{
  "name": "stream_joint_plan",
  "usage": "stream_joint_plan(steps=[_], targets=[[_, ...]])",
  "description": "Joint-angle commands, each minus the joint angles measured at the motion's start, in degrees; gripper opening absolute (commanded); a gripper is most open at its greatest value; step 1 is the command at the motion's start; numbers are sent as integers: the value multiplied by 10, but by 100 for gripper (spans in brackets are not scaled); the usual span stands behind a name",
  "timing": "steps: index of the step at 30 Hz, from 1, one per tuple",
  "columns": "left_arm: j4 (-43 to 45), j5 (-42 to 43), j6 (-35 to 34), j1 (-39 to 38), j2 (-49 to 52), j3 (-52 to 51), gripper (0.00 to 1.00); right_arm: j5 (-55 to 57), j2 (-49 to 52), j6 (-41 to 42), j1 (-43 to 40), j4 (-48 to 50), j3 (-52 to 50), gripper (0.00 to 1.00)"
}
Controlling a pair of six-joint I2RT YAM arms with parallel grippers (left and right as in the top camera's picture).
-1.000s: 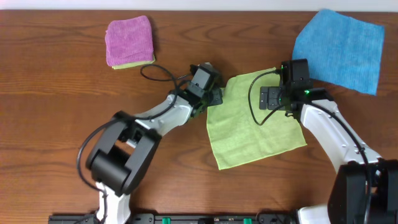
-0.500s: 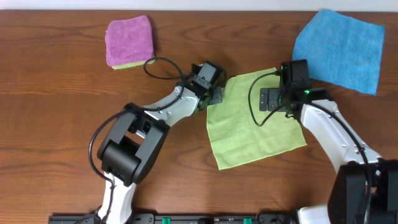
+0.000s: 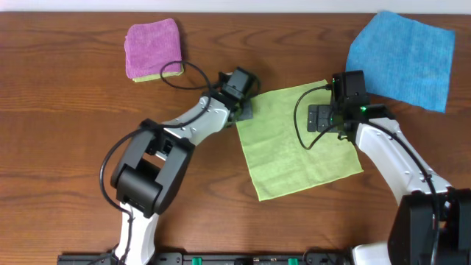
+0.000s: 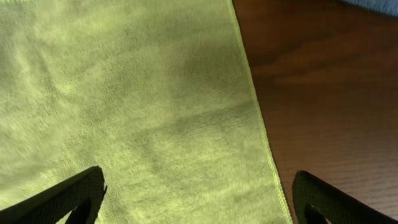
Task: Fold the cloth
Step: 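Pull the cloth corners with both grippers to flatten it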
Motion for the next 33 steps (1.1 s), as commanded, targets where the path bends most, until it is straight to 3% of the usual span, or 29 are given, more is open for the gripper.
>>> stream_joint_plan(steps=[1, 9, 11, 20, 22, 24, 27, 30, 33], targets=[[-13, -35, 12, 30, 16, -6, 6, 2, 0, 13, -3, -25, -3, 93], [12, -35, 17, 62, 16, -6, 6, -1, 0, 72, -2, -95, -4, 40], [25, -35, 17, 65, 16, -6, 6, -1, 0, 87, 0, -96, -7, 30], [89, -30, 30, 84, 16, -6, 6, 9, 0, 245, 12, -113, -52, 27], [88, 5, 29, 87, 16, -6, 6, 10, 0, 243, 16, -77, -81, 28], [71, 54, 29, 87, 12, -5, 6, 10, 0, 217, 21, -42, -106, 21], [7, 99, 37, 86, -9, 10, 6, 10, 0, 167, 23, -31, -116, 1], [-33, 163, 59, 85, -36, 21, 6, 10, 0, 142, 23, -23, -116, 2], [-56, 170, 59, 80, -56, 21, 6, 10, 0, 135, 23, -17, -116, 2]])
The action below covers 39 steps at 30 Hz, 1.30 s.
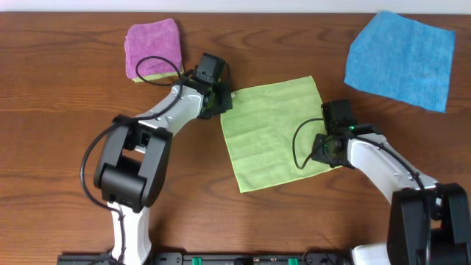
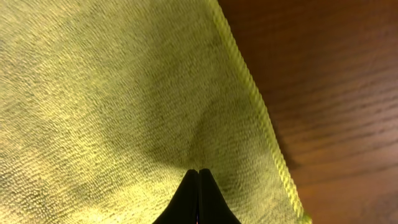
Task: Fold the cloth
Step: 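Pull the cloth corners with both grippers to flatten it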
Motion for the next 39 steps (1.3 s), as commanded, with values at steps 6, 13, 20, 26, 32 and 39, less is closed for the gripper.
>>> stream_joint_plan(steps=[6, 13, 20, 26, 32, 39], targets=[[-21, -99, 39, -3, -59, 16, 6, 7, -1, -23, 3, 0, -4, 2], [-28, -47, 55, -5, -76, 21, 6, 7, -1, -23, 3, -1, -5, 2], [-38, -24, 9, -60, -70, 19, 6, 4, -1, -92, 3, 85, -30, 2], [-40, -71, 4, -97, -31, 19, 6, -9, -1, -129, 2, 107, -47, 2], [-39, -73, 2, -96, 1, 19, 6, -8, -1, -148, 1, 109, -53, 2], [-39, -72, -12, -97, 39, 19, 6, -9, -1, -176, 1, 102, -54, 2]])
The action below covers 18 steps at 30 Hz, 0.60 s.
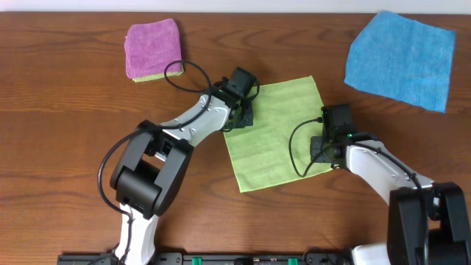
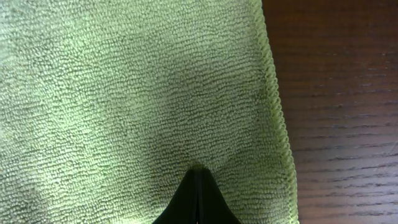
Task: Fold the cloth
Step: 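Pull the cloth corners with both grippers to flatten it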
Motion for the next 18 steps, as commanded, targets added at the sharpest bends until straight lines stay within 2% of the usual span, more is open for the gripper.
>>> stream_joint_plan(steps=[1, 6, 12, 18], targets=[[-3, -11, -8, 0, 23, 7, 6, -4, 0, -28, 1, -9, -8, 2], [4, -47, -5, 5, 23, 7, 6, -56, 0, -5, 3, -40, -8, 2], [24, -51, -2, 10, 23, 7, 6, -59, 0, 113, 23, -79, -8, 2], [53, -52, -2, 10, 23, 7, 6, -59, 0, 186, 67, -78, -8, 2]])
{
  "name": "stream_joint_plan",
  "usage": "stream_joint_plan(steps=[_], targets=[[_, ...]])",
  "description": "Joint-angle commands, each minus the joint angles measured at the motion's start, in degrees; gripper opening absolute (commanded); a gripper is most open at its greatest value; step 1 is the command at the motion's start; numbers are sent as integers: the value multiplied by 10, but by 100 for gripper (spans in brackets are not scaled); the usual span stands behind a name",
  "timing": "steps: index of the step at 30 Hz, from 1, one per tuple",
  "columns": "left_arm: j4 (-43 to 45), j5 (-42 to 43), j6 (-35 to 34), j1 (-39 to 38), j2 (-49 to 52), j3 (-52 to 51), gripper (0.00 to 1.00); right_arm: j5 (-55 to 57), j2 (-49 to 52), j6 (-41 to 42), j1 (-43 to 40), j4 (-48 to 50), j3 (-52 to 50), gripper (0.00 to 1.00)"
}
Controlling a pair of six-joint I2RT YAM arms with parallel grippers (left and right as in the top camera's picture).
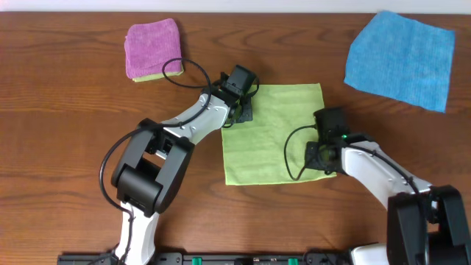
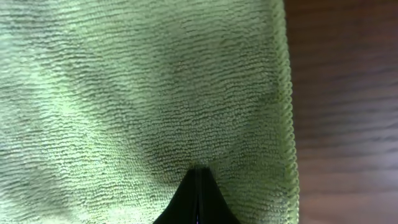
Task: Fold the cloth
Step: 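Pull the cloth corners with both grippers to flatten it, then move both grippers to the cloth's bottom edge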
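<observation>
The green cloth (image 1: 268,136) lies flat and roughly square in the middle of the table. My left gripper (image 1: 241,112) sits on its far left corner, and its fingers look shut on the corner. My right gripper (image 1: 321,157) is at the near right corner. In the right wrist view the cloth (image 2: 124,81) fills the frame, and the right gripper (image 2: 198,171) is shut, its tips pinching the fabric just inside the hemmed right edge.
A blue cloth (image 1: 401,57) lies spread at the far right. A folded pink cloth (image 1: 153,48) rests on a folded green one at the far left. Bare wooden table (image 1: 66,132) surrounds the green cloth.
My right gripper has moved a little to the left and nearer, still shut on the cloth. The cloth, tilted before, now lies square to the table. The left gripper has hardly moved.
At first the cloth lay tilted and further right, with my right gripper open over its right edge. Then both grippers were at opposite corners, the right one shut, and the cloth had shifted left. Later the left gripper stood further right, and now the cloth is square.
</observation>
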Motion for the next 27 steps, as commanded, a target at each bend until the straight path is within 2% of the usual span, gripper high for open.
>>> stream_joint_plan(steps=[1, 7, 12, 16, 22, 24, 25, 26, 27], targets=[[12, -15, 4, 5, 16, 7, 6, -30, 9, 75, 35, -6, -12, 2], [25, -16, 4, 6, 17, 7, 6, -23, 9, 89, 75, -1, -12, 1], [13, -17, 7, 12, 9, 8, 10, 18, 2, 78, 74, -11, -11, 2], [3, -18, 20, 29, -8, 9, 6, 60, -15, 75, 74, -29, -11, 2], [-3, 10, 23, 39, -12, 9, 6, 64, -22, 58, 74, -28, -11, 2], [-5, 24, 23, 37, -12, 9, 9, 52, -23, 57, 74, -24, -11, 3], [-5, 31, 23, 37, -12, 9, 20, 47, -25, 50, 74, -20, -10, 13], [-6, 37, 23, 37, -13, 10, 34, 40, -27, 43, 74, -16, -10, 41], [-9, 45, 23, 37, -16, 13, 49, 32, -31, 38, 74, -14, -10, 83]])
